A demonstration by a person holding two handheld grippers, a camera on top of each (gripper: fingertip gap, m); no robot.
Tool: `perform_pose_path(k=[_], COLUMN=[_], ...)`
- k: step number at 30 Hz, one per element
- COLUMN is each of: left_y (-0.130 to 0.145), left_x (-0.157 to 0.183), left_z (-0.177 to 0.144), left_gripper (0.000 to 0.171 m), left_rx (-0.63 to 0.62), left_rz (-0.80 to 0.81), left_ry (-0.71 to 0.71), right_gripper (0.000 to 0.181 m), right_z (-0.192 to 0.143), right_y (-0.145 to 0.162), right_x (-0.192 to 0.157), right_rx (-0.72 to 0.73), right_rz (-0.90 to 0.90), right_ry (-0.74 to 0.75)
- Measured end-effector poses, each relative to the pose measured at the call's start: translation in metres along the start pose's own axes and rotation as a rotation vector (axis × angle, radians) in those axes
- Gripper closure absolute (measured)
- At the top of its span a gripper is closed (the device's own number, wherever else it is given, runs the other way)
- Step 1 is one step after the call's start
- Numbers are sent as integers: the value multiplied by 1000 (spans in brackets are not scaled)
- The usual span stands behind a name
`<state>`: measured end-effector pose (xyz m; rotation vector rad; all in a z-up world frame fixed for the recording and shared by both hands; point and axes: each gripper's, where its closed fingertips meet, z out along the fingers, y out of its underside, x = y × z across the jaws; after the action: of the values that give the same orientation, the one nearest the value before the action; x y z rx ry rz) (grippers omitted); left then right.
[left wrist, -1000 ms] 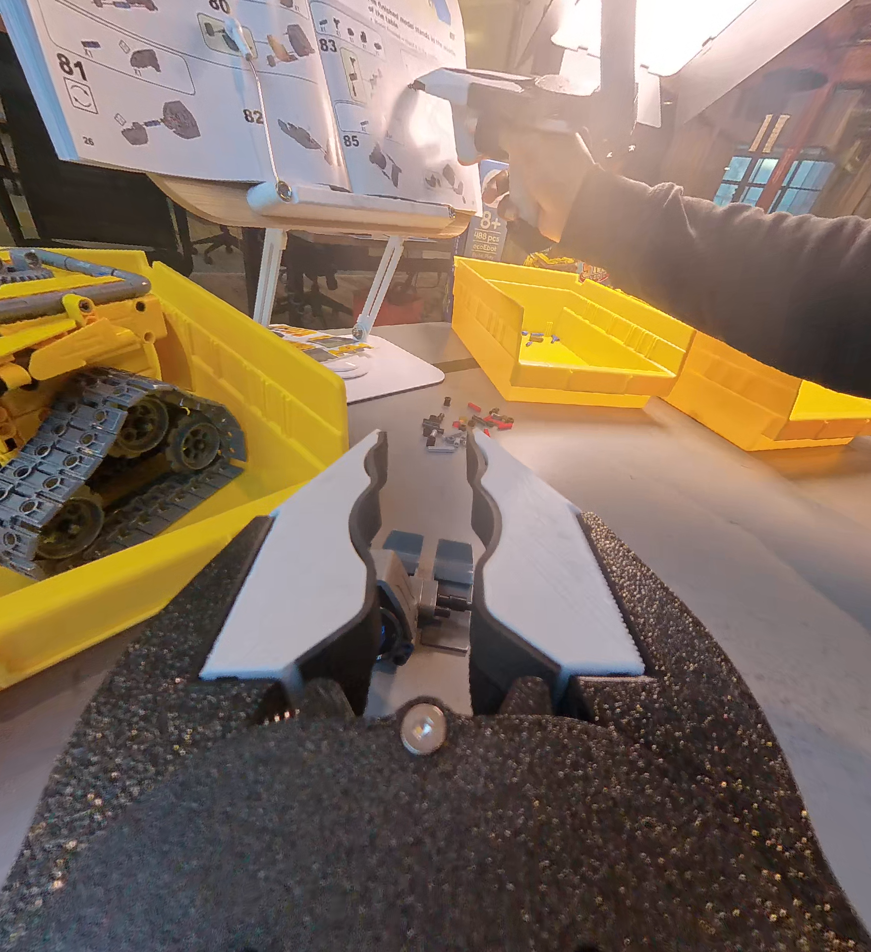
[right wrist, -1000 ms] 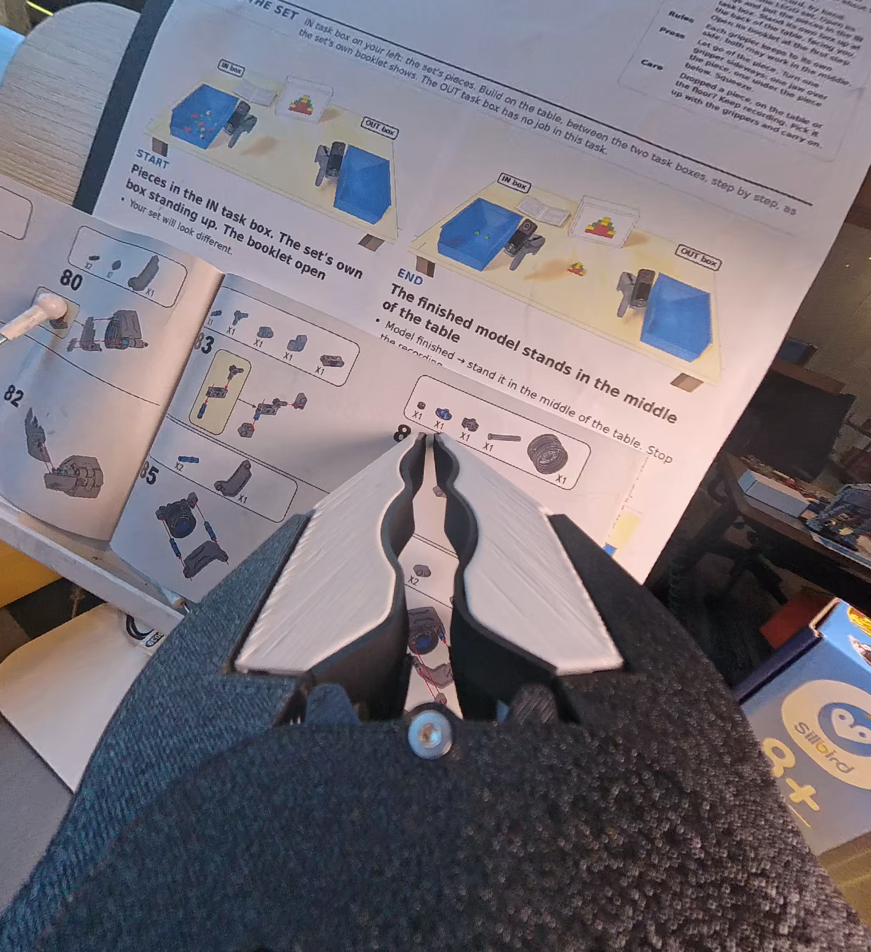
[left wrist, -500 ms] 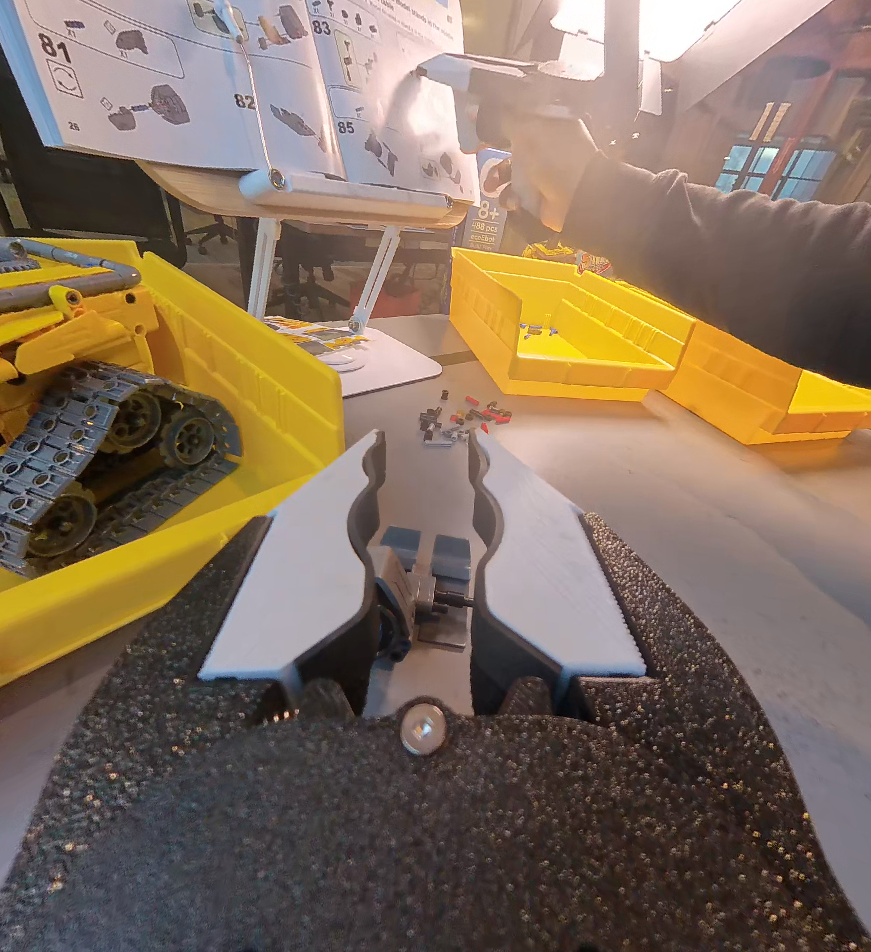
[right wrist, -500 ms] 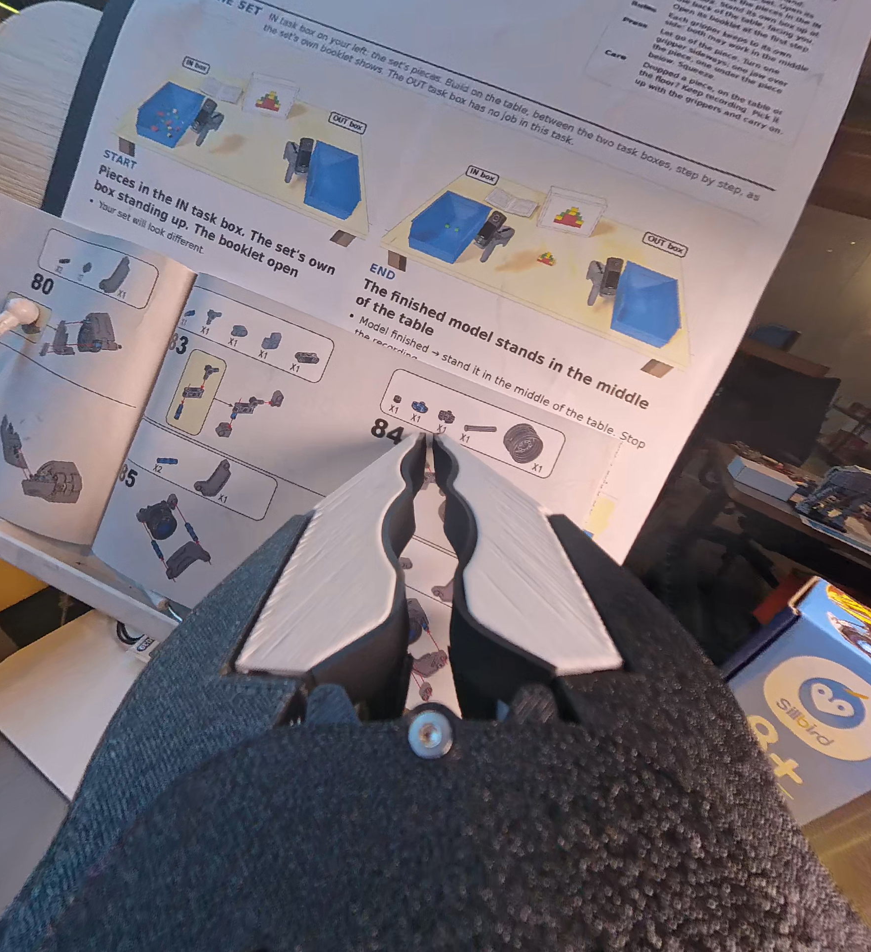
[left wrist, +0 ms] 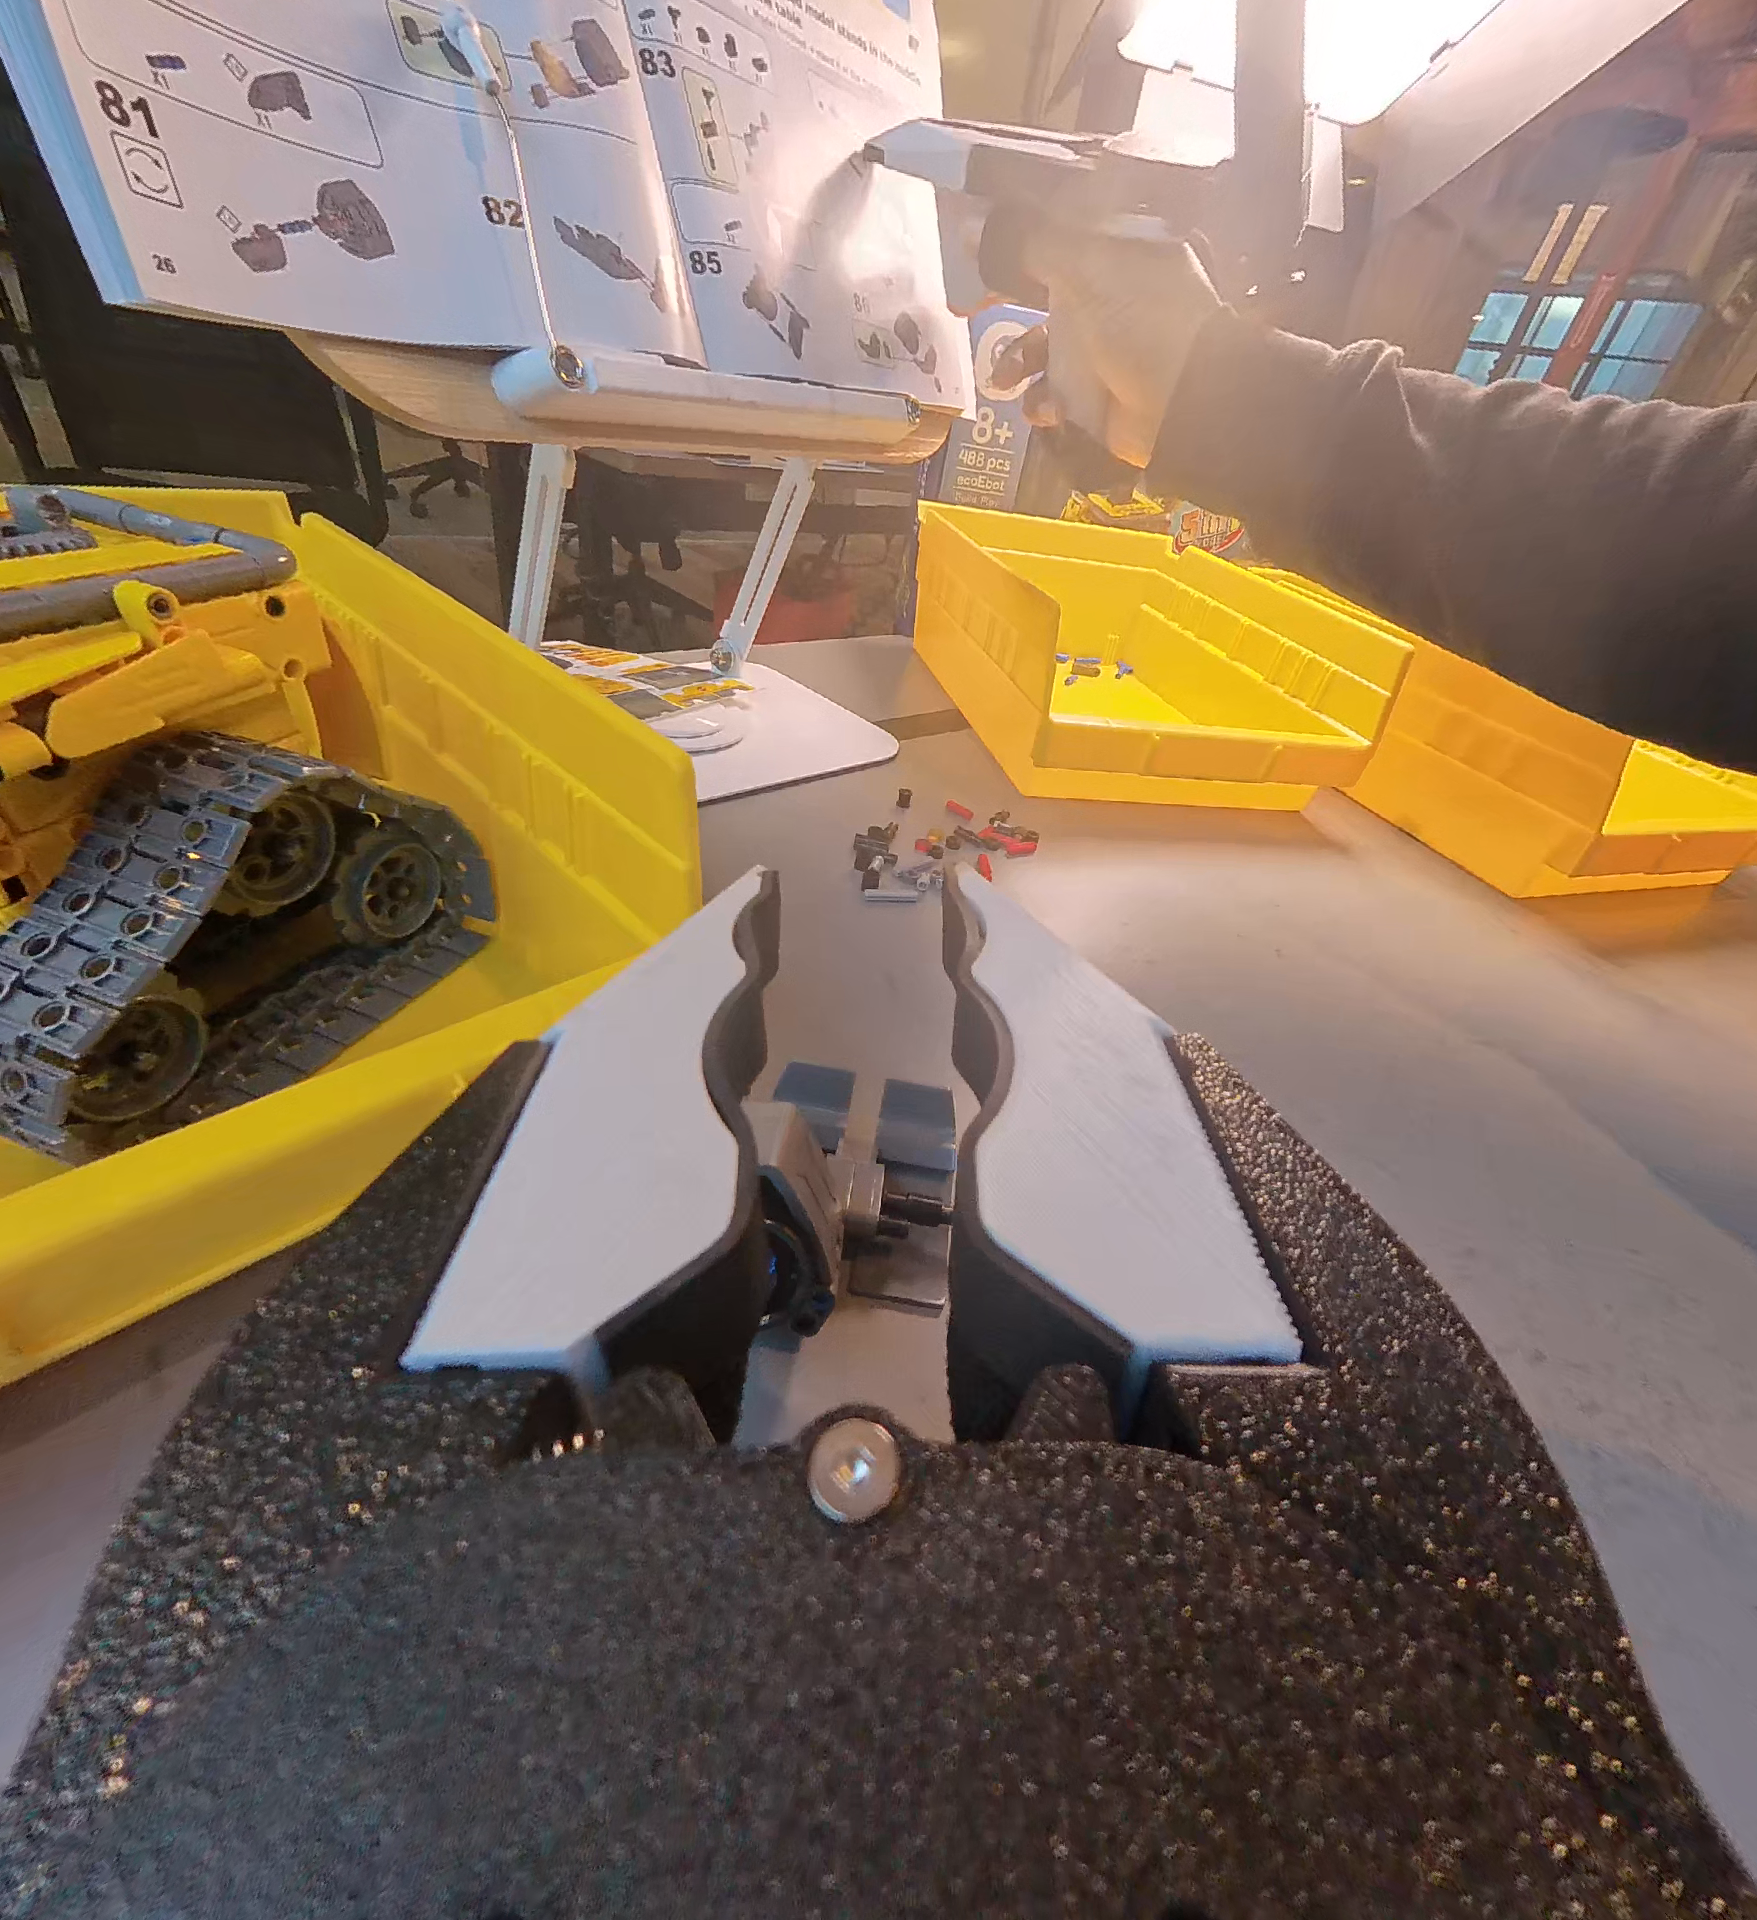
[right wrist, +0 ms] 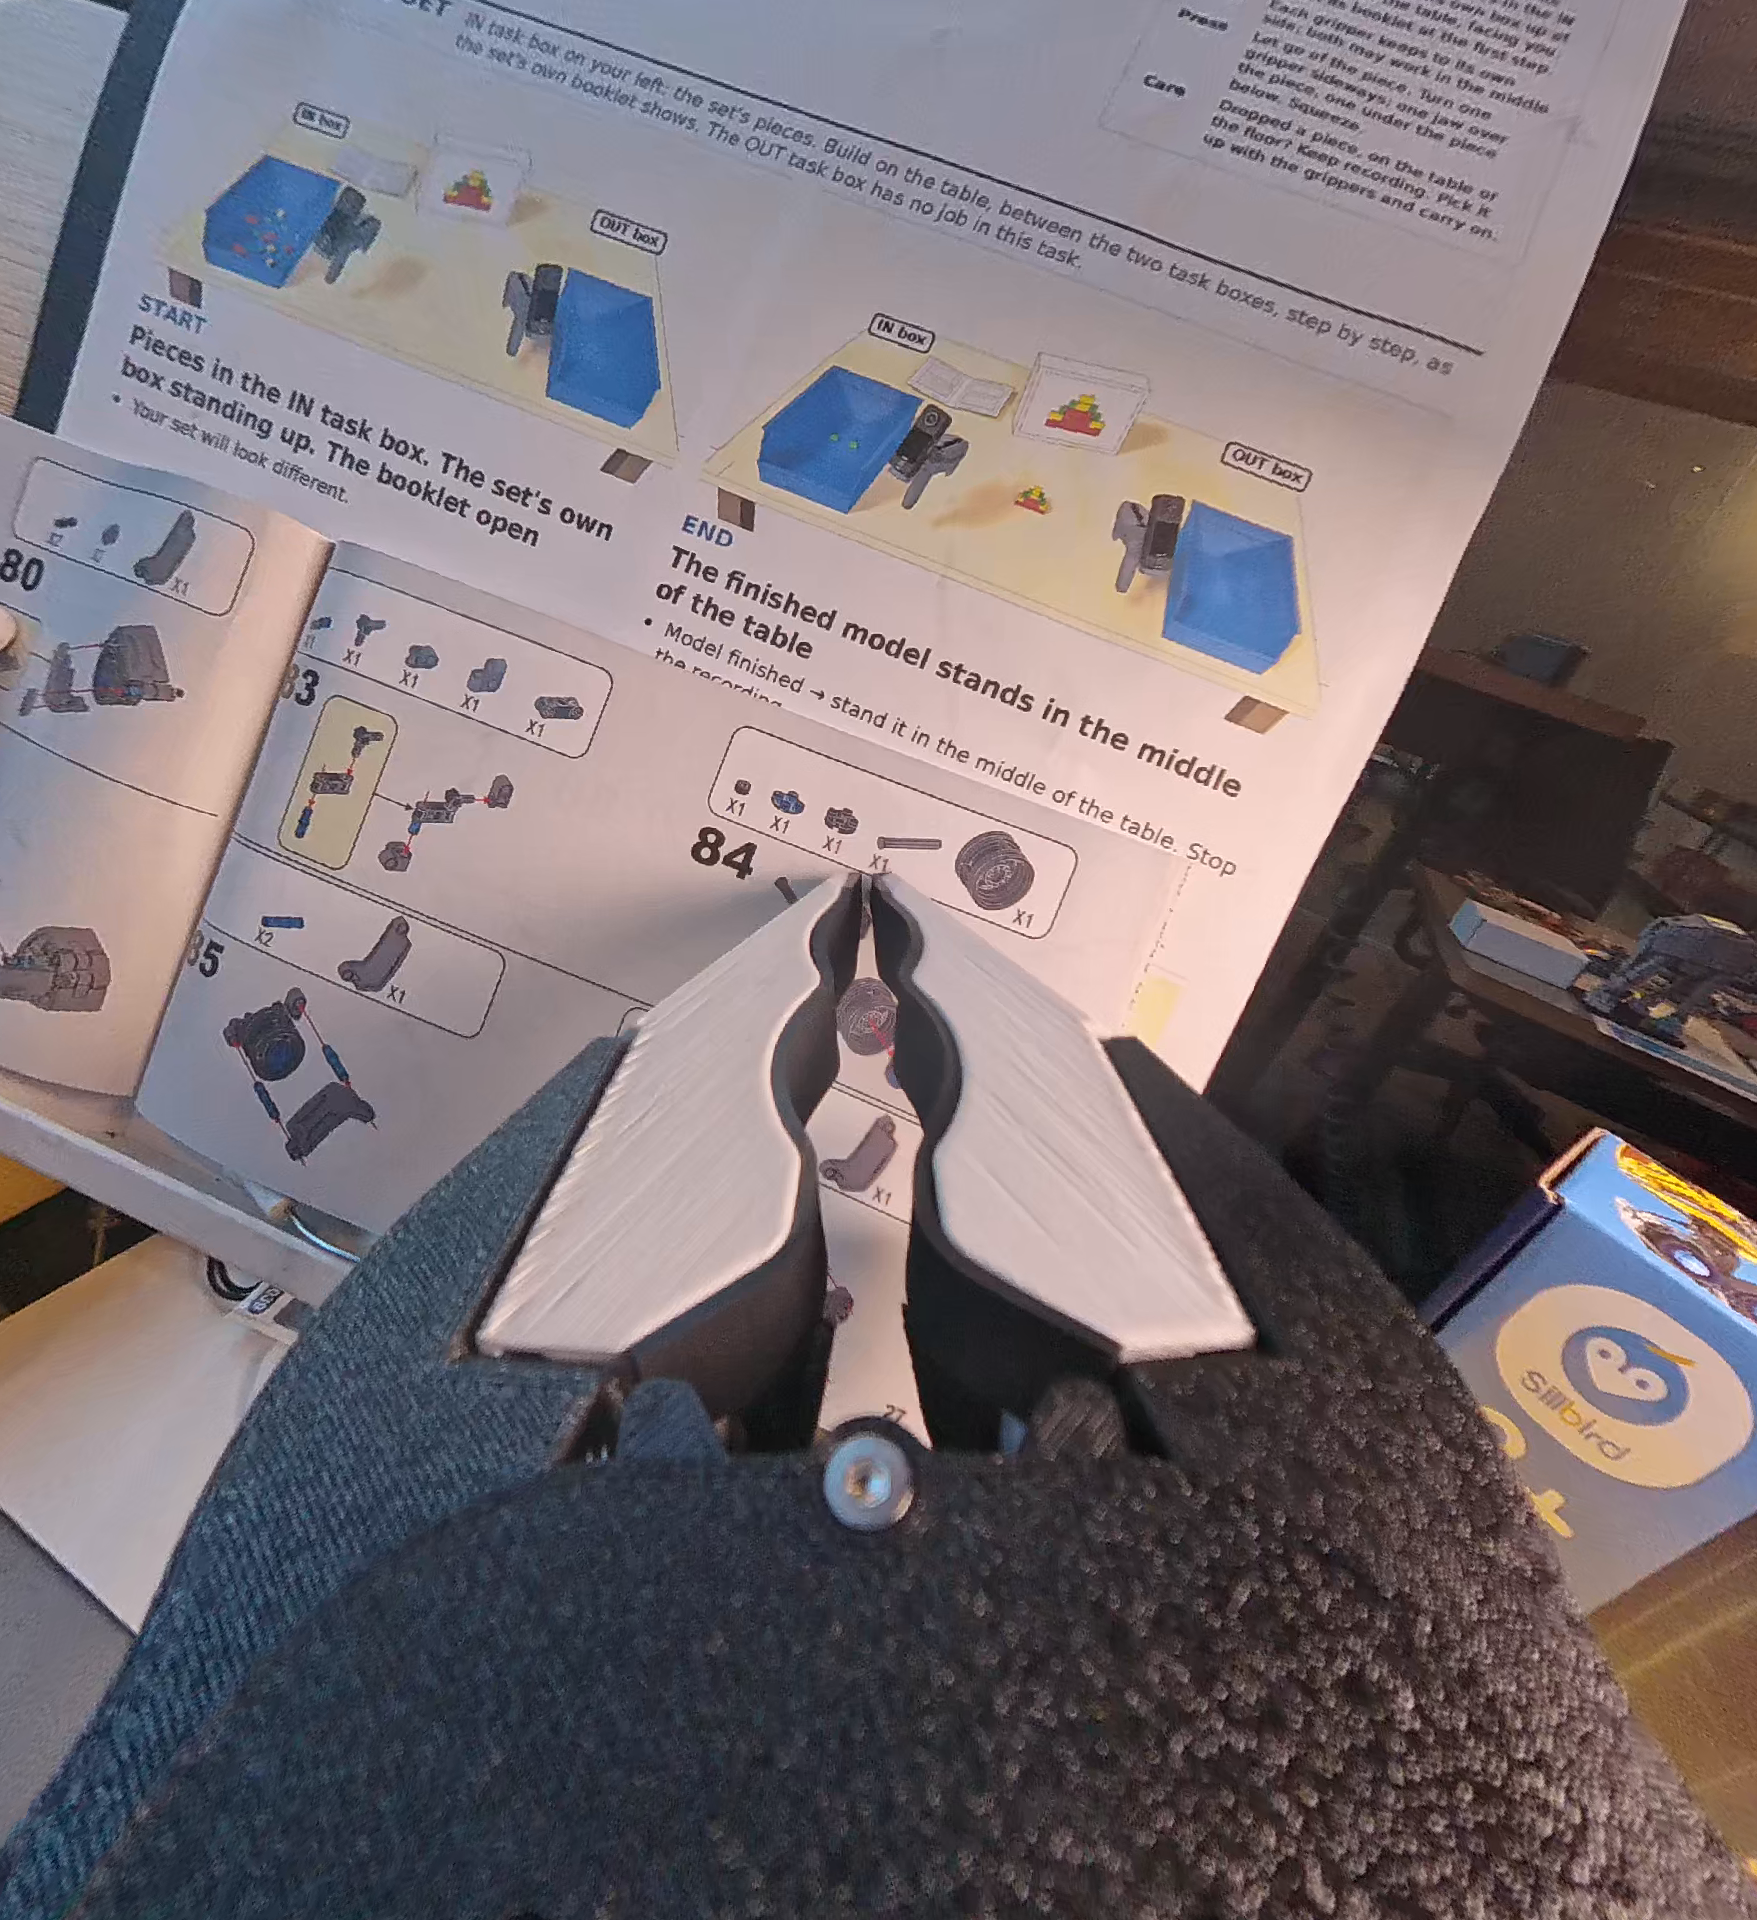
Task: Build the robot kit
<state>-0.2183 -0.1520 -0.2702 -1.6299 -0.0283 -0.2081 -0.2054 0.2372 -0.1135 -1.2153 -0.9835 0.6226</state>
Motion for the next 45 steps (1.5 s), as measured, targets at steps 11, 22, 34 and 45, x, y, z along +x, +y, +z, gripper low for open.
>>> perform_pose_path(k=[11,22,34,45], left_y=[1,1,2,3], left_x=[0,1,6,16], left_z=[0,1,2,2], left_gripper=[141,141,141,141], left_rx=[-4,-8,-16,-20], left_rz=[-3,-3,6,32], left_ry=[3,6,21,49], right_gripper=[179,176,173,172], right_z=[-3,-10,-80,-154], right_y=[3,2,-31,90], right_x=[7,12,-95,-172], right_rx=[-4,4,50,-282], right_rz=[-7,-10,-35,41], right_ry=[27,33,-292,-449])
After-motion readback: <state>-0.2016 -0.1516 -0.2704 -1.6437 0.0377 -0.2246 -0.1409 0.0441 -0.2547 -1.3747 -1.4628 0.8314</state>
